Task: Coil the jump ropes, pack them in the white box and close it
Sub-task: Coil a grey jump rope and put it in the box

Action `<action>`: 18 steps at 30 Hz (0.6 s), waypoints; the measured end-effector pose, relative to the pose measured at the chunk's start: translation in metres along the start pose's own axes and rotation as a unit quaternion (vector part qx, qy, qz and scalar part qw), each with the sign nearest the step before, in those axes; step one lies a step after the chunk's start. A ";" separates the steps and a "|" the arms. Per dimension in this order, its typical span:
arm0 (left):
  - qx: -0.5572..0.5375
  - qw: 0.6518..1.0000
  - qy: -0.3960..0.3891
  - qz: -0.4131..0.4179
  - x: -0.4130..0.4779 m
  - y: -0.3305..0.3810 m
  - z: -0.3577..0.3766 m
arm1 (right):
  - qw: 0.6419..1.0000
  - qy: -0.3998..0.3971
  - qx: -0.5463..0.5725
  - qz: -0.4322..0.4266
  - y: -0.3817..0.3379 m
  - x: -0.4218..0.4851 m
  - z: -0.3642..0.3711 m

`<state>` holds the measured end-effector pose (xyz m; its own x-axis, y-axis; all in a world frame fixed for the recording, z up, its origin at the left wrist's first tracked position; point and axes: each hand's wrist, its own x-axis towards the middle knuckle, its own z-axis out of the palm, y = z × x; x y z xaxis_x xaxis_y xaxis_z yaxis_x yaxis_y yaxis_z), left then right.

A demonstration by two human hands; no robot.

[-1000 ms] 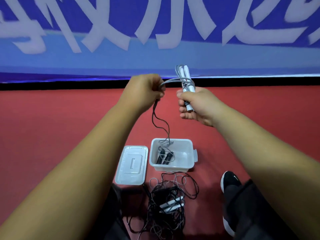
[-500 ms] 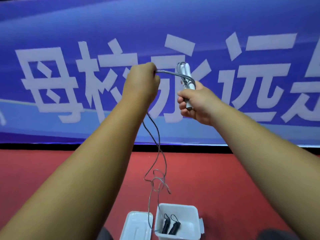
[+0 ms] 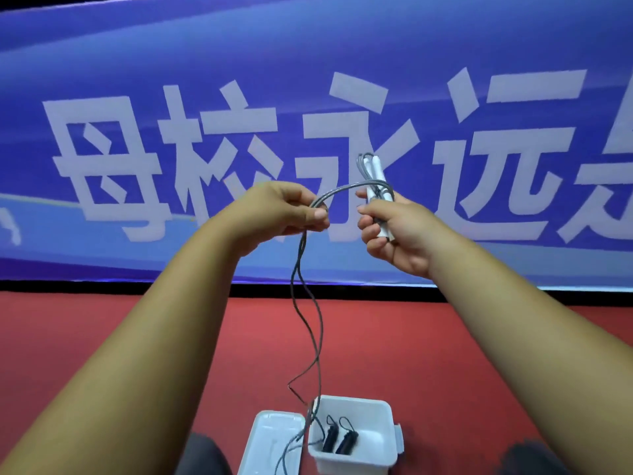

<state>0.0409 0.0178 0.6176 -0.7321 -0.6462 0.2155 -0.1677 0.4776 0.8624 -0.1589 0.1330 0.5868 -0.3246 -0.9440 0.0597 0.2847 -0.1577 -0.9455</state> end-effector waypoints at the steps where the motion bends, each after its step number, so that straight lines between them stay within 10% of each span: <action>1: -0.020 1.000 -0.019 -0.003 -0.002 -0.011 0.007 | 1.000 0.002 0.008 0.012 0.011 -0.001 -0.004; 18: -0.111 0.984 -0.029 -0.139 0.018 -0.192 0.132 | 0.983 0.030 -0.119 0.137 0.211 0.016 -0.066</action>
<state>-0.0274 -0.0073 0.3956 -0.7161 -0.6950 -0.0640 -0.2230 0.1409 0.9646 -0.1638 0.1036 0.3671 -0.3206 -0.9215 -0.2193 0.1513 0.1787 -0.9722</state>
